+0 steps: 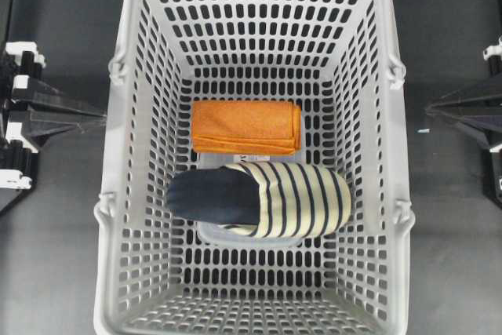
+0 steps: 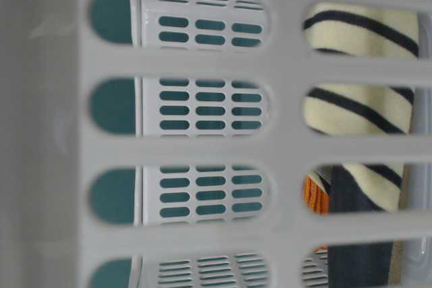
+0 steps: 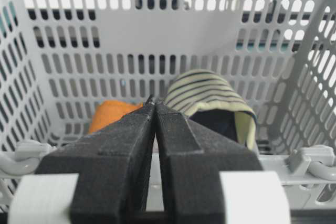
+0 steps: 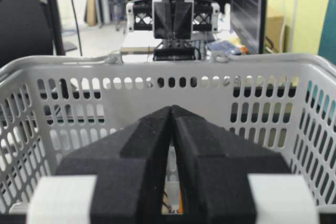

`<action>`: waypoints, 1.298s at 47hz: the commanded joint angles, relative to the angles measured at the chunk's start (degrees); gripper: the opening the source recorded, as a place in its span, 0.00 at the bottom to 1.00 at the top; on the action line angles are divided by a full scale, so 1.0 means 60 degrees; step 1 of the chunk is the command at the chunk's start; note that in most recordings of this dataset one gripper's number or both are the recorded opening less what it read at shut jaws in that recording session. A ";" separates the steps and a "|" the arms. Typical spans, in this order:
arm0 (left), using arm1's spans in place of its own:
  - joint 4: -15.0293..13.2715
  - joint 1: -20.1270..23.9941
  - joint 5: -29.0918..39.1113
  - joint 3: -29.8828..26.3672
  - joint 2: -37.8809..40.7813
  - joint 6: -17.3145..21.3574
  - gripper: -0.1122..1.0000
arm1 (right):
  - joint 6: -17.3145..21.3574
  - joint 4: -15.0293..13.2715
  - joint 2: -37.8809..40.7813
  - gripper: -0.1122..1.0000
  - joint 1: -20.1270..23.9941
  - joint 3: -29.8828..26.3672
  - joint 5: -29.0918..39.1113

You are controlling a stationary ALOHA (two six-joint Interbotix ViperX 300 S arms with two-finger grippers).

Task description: Pick up the slipper from the shopping basket with the left arm.

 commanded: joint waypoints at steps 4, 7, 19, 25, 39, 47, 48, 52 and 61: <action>0.0410 -0.0439 0.1743 -0.1538 0.0630 -0.0366 0.11 | 0.0059 0.0132 0.0146 0.10 -0.0044 0.0015 0.0088; 0.0410 -0.0542 0.2769 -0.2183 0.1011 -0.0425 0.10 | 0.0117 0.0161 0.0161 0.10 -0.0044 0.0029 0.0308; 0.0425 -0.1055 0.6460 -0.5200 0.3296 -0.0410 0.10 | 0.0234 0.0161 0.0103 0.10 -0.0044 0.0029 0.0630; 0.0410 -0.1172 0.7793 -0.6562 0.4658 -0.0410 0.10 | 0.0234 0.0161 0.0103 0.10 -0.0044 0.0029 0.0630; 0.0410 -0.1304 1.0371 -0.9697 0.7764 -0.0469 0.10 | 0.0234 0.0161 0.0015 0.10 -0.0044 0.0029 0.0645; 0.0410 -0.1333 1.1499 -1.1001 0.9038 -0.0469 0.10 | 0.0234 0.0161 -0.0059 0.10 -0.0029 0.0044 0.0645; 0.0410 -0.1377 1.1587 -1.1177 0.9214 -0.0469 0.10 | 0.0234 0.0161 -0.0059 0.10 -0.0029 0.0044 0.0645; 0.0410 -0.1421 1.1675 -1.1587 0.9609 -0.0483 0.10 | 0.0234 0.0161 -0.0073 0.10 0.0000 0.0073 0.0645; 0.0410 -0.1479 1.1938 -1.2305 1.0474 -0.0850 0.41 | 0.0234 0.0161 -0.0088 0.10 0.0088 0.0132 0.0645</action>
